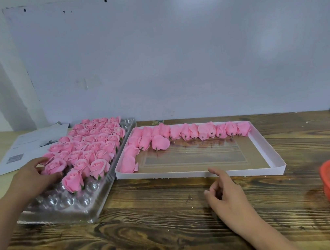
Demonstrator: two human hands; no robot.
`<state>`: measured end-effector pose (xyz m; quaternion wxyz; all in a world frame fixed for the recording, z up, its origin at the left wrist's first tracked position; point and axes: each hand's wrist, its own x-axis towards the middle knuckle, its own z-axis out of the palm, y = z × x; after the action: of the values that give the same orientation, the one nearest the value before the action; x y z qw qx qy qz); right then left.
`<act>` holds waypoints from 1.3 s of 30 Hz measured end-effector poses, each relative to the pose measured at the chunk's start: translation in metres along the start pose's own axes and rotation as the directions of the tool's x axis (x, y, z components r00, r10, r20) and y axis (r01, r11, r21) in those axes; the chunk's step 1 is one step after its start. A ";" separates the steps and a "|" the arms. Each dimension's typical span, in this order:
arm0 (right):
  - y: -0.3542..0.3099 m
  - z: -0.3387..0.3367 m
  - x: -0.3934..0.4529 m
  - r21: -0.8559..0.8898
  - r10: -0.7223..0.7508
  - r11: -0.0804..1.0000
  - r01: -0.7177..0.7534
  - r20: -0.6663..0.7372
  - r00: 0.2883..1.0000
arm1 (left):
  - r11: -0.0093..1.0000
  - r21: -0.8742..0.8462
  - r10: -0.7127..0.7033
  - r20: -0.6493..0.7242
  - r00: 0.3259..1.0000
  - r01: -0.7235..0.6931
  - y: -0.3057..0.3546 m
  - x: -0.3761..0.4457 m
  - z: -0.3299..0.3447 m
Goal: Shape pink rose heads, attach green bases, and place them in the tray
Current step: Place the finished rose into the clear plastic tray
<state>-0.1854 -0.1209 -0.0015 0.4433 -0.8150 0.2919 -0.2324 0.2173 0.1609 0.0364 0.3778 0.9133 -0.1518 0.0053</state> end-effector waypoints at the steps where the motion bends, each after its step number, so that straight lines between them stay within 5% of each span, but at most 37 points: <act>1: 0.000 0.000 0.000 0.000 0.000 1.000 0.000 -0.004 1.000 | 1.000 0.001 -0.009 0.005 1.000 0.009 0.000 0.001 0.000; 18: -0.001 -0.001 -0.001 -0.009 0.002 1.000 -0.002 -0.007 1.000 | 0.996 -0.062 -0.067 0.056 0.996 0.070 0.005 -0.011 -0.007; 21: -0.001 -0.001 -0.001 -0.008 0.000 1.000 0.000 -0.007 1.000 | 0.992 -0.118 -0.055 -0.044 0.998 0.049 0.005 -0.021 -0.015; 31: -0.001 -0.001 -0.001 -0.032 -0.007 0.999 0.007 0.003 1.000 | 0.951 -0.120 0.248 -0.260 0.933 -0.286 0.068 -0.118 -0.005; 39: 0.000 -0.002 -0.006 -0.037 -0.092 0.995 0.091 -0.036 0.995 | 0.827 -0.259 0.528 0.052 0.848 -0.499 0.130 -0.198 0.095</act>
<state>-0.1909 -0.1186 -0.0015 0.4121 -0.8307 0.2667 -0.2625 -0.0183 0.0624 0.0335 0.4581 0.7858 -0.4142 0.0332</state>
